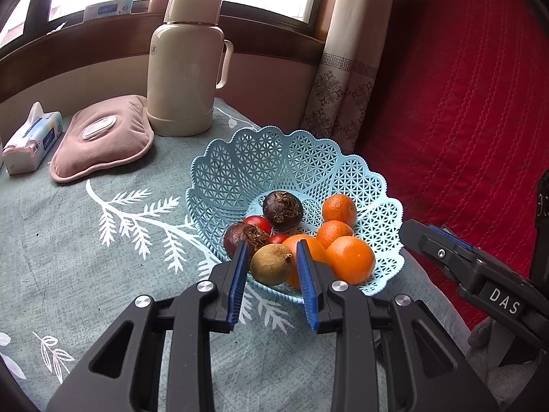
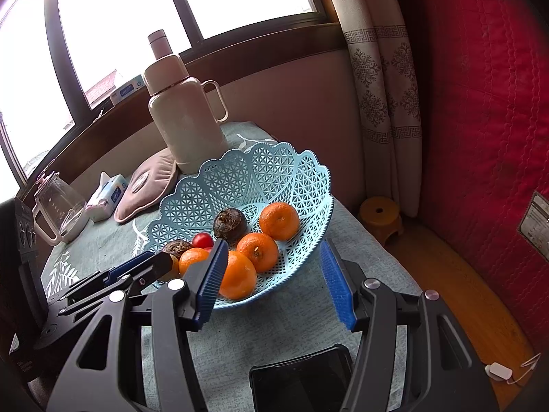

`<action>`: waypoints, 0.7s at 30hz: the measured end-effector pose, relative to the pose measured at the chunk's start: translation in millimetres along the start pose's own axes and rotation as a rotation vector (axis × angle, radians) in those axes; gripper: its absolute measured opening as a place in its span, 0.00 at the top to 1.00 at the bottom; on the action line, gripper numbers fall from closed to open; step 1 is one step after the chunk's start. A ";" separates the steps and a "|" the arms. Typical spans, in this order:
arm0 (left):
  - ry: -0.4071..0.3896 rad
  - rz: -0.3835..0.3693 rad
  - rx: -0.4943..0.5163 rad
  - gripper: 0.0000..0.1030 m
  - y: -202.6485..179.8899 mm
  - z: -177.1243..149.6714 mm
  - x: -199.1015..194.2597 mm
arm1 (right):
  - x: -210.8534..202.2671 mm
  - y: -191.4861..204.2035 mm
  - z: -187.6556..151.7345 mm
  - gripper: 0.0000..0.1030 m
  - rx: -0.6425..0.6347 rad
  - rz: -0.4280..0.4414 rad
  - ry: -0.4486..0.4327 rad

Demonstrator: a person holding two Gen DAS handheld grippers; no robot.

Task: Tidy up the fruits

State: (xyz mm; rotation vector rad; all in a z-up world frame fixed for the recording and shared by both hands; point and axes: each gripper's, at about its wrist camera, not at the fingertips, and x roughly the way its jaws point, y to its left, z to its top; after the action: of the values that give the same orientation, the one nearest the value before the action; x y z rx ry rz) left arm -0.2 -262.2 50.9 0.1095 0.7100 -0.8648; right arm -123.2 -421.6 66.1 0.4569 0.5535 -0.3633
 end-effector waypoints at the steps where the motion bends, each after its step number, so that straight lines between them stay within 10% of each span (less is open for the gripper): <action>1: -0.002 -0.002 0.002 0.72 -0.8 -0.2 -1.2 | 0.1 0.2 -0.3 0.44 0.000 0.000 0.000; 21: -0.050 0.065 0.040 0.70 -6.1 -7.9 -20.4 | -2.0 10.5 -4.2 0.44 -0.020 0.013 0.004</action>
State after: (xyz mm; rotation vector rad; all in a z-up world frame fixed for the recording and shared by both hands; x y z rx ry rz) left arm -17.8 -249.9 58.5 0.1451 0.6391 -0.8172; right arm -121.9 -410.2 67.3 0.4413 0.5572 -0.3445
